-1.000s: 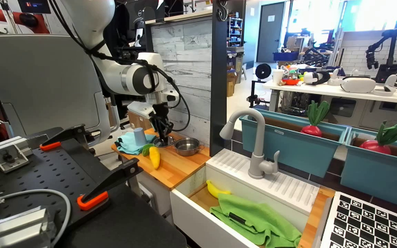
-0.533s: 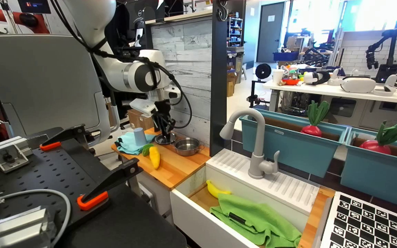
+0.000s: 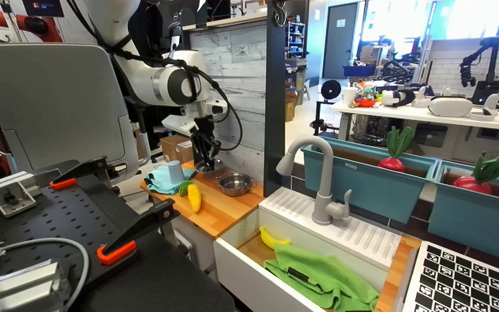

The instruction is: Put the lid over the silver pot

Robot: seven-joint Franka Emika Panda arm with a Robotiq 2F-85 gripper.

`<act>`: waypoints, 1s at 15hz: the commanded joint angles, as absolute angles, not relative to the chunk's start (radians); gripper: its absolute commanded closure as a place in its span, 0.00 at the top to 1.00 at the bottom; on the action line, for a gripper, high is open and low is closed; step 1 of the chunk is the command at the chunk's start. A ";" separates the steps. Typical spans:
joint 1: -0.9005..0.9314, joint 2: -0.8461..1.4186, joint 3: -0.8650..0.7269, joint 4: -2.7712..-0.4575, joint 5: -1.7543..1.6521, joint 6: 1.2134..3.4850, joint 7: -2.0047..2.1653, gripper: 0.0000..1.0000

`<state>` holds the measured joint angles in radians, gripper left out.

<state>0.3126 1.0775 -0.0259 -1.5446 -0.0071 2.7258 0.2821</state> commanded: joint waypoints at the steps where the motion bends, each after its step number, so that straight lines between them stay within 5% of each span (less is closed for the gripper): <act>1: 0.295 1.006 -0.032 -1.616 -0.011 2.722 0.260 0.05; 15: 0.117 1.016 -0.013 -1.597 0.023 2.656 0.209 0.05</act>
<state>0.1614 1.0129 -0.0390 -1.6276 -0.0021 2.7018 0.2546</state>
